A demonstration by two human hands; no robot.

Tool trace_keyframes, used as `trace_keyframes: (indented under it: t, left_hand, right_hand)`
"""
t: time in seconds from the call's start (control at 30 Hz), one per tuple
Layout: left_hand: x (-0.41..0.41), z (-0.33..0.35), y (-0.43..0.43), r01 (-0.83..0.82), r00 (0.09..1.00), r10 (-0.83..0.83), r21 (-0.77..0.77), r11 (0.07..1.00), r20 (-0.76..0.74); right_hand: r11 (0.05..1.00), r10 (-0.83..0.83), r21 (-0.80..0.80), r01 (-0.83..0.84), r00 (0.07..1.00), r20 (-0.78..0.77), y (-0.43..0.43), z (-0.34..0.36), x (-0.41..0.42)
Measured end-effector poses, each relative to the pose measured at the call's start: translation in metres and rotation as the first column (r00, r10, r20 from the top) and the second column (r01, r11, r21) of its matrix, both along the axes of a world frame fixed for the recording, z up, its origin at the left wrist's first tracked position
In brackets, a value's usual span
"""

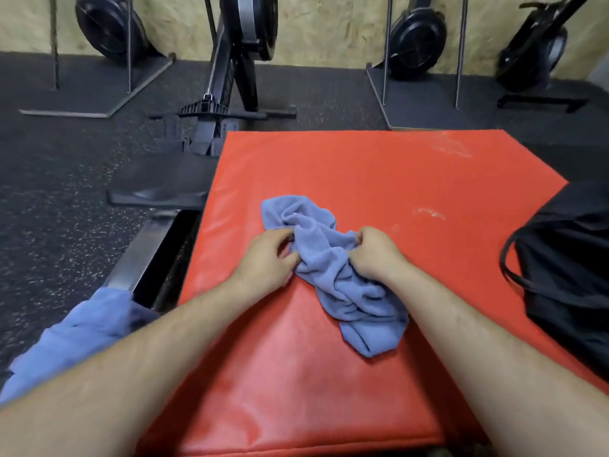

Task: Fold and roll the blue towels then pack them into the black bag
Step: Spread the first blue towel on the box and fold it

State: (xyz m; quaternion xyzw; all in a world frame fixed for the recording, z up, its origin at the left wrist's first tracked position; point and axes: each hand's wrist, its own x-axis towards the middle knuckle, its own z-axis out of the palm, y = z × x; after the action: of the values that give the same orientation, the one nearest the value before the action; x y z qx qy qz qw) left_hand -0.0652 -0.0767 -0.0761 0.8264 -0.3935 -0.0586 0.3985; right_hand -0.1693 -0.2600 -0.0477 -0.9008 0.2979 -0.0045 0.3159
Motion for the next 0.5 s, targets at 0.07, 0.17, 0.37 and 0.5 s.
trace_keyframes:
  t: [0.07,0.17,0.37,0.5]
  left_hand:
    - [-0.001,0.0,-0.004,-0.05,0.989,0.039,-0.075,0.996,-0.141]
    - [-0.016,0.01,-0.014,-0.21,0.932,0.192,-0.025,0.977,-0.307]
    - [-0.029,0.027,0.003,-0.359,0.835,0.277,-0.089,0.929,-0.476]
    - [-0.04,0.04,0.025,-0.44,0.801,0.328,-0.122,0.89,-0.501]
  right_hand:
    - [0.998,-0.044,0.047,0.042,0.998,0.048,0.002,-0.006,0.0]
    - [0.994,-0.066,0.096,0.054,0.99,0.128,0.009,-0.003,-0.009]
    - [0.976,-0.195,0.149,0.16,0.944,0.265,0.005,0.026,-0.049]
    - [0.886,-0.342,0.421,0.194,0.887,0.311,-0.01,0.045,-0.085]
